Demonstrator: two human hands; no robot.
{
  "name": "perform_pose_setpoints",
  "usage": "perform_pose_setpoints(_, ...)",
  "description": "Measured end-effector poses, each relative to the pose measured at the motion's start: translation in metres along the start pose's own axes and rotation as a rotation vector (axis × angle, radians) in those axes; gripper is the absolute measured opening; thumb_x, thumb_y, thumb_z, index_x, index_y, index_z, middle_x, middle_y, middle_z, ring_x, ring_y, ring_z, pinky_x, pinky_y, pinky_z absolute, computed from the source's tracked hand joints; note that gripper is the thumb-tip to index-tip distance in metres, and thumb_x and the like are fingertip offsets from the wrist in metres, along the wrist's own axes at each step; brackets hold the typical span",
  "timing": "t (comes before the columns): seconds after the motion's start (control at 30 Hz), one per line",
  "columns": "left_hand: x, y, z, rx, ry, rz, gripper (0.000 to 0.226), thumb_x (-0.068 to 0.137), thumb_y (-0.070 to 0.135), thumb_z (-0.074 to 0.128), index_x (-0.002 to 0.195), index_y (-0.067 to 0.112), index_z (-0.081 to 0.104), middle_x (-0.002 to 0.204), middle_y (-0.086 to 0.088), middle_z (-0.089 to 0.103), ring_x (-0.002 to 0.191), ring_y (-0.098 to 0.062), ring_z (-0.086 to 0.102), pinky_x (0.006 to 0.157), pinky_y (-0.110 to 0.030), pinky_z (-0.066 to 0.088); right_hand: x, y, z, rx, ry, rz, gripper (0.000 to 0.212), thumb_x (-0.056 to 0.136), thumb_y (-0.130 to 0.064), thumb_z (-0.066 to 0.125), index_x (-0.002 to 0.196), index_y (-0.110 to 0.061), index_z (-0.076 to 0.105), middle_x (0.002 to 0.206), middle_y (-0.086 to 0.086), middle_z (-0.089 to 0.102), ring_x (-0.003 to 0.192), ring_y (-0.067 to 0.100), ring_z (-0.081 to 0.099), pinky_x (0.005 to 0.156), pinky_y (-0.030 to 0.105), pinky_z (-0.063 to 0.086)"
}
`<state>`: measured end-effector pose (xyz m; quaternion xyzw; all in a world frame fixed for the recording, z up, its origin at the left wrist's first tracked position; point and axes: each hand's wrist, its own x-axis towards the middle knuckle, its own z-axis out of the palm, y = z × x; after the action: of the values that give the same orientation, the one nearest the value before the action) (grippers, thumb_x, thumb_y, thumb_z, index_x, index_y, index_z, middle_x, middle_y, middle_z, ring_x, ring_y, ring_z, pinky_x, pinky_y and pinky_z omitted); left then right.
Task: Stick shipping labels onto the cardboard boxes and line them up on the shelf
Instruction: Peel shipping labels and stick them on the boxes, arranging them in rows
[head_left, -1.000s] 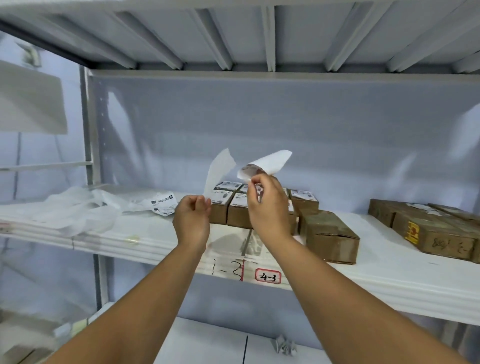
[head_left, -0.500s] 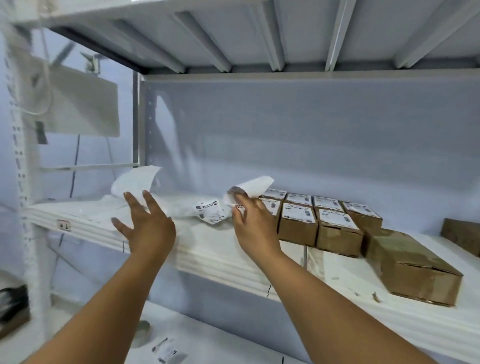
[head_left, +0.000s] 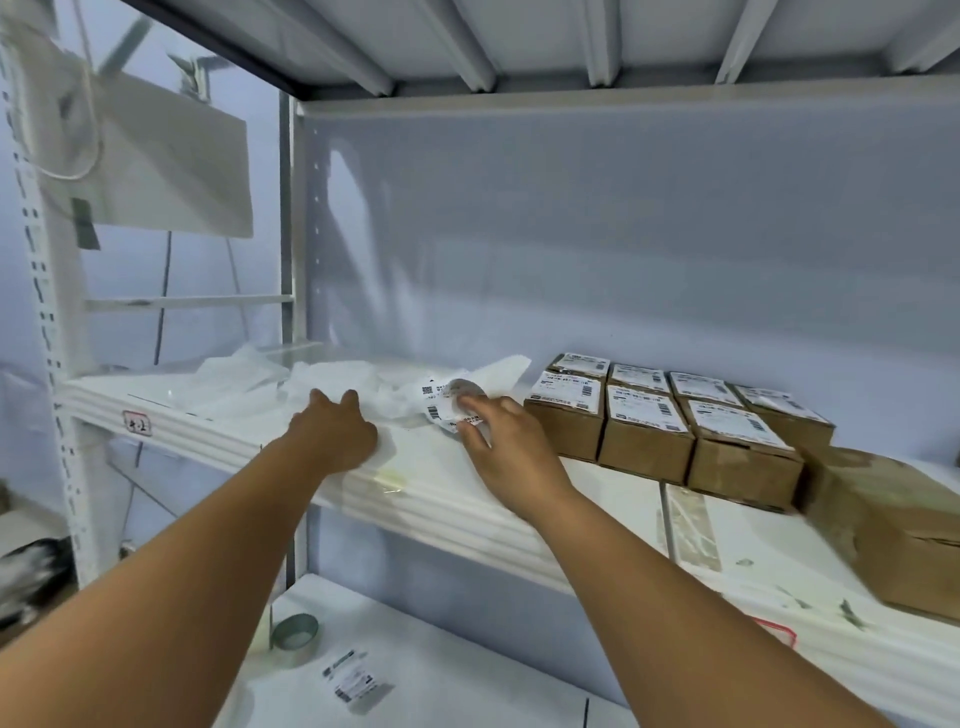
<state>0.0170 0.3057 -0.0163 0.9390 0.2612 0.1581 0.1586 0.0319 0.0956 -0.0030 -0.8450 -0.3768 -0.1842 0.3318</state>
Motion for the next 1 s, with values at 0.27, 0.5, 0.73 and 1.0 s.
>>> perform_pose_setpoints(0.27,-0.009,0.004,0.000,0.224,0.422,0.274,0.039,0.088,0.022,0.045,0.123,0.010,0.056,0.133,-0.014,0.050,0.116,-0.038,0.044,0.093,-0.046,0.037,0.001,0.004,0.003,0.029,0.054,0.071,0.038,0.096,-0.023,0.049,0.134,-0.019,0.052,0.127,0.011,0.052,0.119,0.022,0.047,0.098,0.022,0.029)
perform_pose_setpoints(0.5,-0.064,0.063,-0.003,-0.820,0.317,0.486,0.007,0.092,0.015,0.054,0.086,0.017,0.053,0.096,-0.005,0.059,0.088,-0.018,0.061,0.070,-0.018,0.045,-0.007,-0.007,-0.005,0.042,0.145,0.040,0.045,0.094,-0.022,0.049,0.137,-0.028,0.044,0.121,0.005,0.047,0.110,0.022,0.051,0.092,0.030,0.040)
perform_pose_setpoints(0.73,-0.103,0.109,-0.019,-1.167,0.210,0.409,0.040,0.083,-0.001,0.048,0.099,0.031,0.065,0.104,0.011,0.065,0.095,-0.019,0.064,0.078,-0.031,0.051,-0.032,-0.020,-0.042,0.067,0.222,0.076,0.048,0.093,-0.020,0.051,0.140,-0.026,0.041,0.135,-0.002,0.043,0.119,0.013,0.046,0.085,0.012,0.028)
perform_pose_setpoints(1.0,-0.144,0.159,-0.043,-1.320,0.039,0.317,0.048,0.077,-0.011,0.044,0.106,0.020,0.067,0.110,0.000,0.068,0.099,-0.025,0.064,0.085,-0.039,0.052,-0.068,-0.015,-0.112,0.241,0.334,0.296,0.019,0.091,-0.037,0.056,0.102,-0.025,0.066,0.132,-0.007,0.036,0.084,-0.014,0.045,0.080,0.018,0.032)
